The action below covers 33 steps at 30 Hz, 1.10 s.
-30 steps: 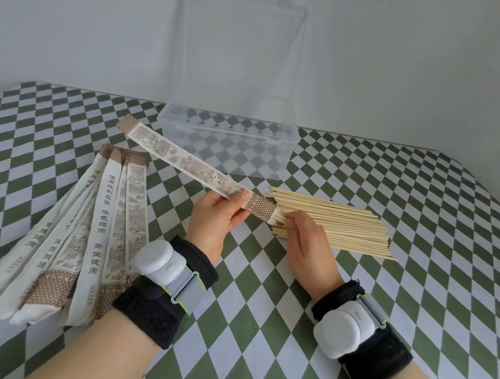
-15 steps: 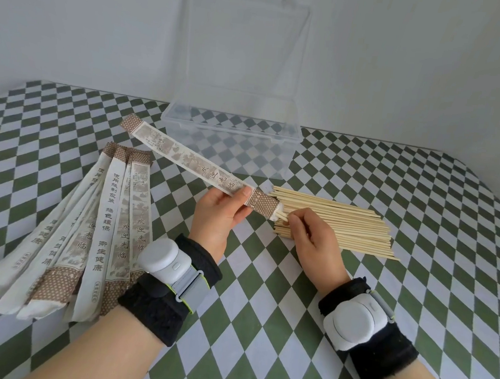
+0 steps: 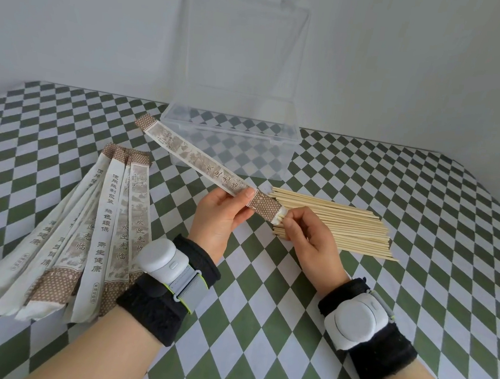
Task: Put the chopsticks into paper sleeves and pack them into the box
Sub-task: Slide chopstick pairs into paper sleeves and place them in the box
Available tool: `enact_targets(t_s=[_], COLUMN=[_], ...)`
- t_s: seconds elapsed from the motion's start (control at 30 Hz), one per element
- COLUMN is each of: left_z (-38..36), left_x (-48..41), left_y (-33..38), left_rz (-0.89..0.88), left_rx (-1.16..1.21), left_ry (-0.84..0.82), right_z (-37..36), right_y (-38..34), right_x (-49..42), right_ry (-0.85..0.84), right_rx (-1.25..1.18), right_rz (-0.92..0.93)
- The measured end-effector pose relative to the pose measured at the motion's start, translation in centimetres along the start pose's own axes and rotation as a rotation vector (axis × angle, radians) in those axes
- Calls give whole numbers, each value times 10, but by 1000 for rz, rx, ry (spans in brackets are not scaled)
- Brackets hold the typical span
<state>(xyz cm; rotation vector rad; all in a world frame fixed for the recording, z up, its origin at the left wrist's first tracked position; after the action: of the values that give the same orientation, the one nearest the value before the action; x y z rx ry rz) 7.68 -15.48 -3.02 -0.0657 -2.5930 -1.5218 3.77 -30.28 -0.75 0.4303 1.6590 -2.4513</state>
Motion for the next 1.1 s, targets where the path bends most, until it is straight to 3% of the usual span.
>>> enact_targets(t_s=[0.97,1.1], left_z=[-5,-5], left_x=[5,4], left_y=[0,1], left_rz=[-11,-27], left_rx=[-41,-64], left_ry=[-53,-58], right_z=[-3,-5], right_y=[4,-1], right_x=[1,-4], right_ry=[-48,-39], right_rx=[63,-82], right_rz=[-48,-153])
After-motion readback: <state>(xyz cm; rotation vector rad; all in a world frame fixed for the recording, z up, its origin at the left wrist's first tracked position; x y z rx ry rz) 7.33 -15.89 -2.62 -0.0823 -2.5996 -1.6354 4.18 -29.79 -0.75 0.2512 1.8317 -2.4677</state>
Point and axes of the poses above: each hand's wrist, its own x-axis away from the middle knuckle, its own z-axis out of the back of the hand, y = z × x, the point moved 8 cm from there along -x, towards the middle knuckle, and after that the axes turned 5 degrees about y, right-handed, at the moved point
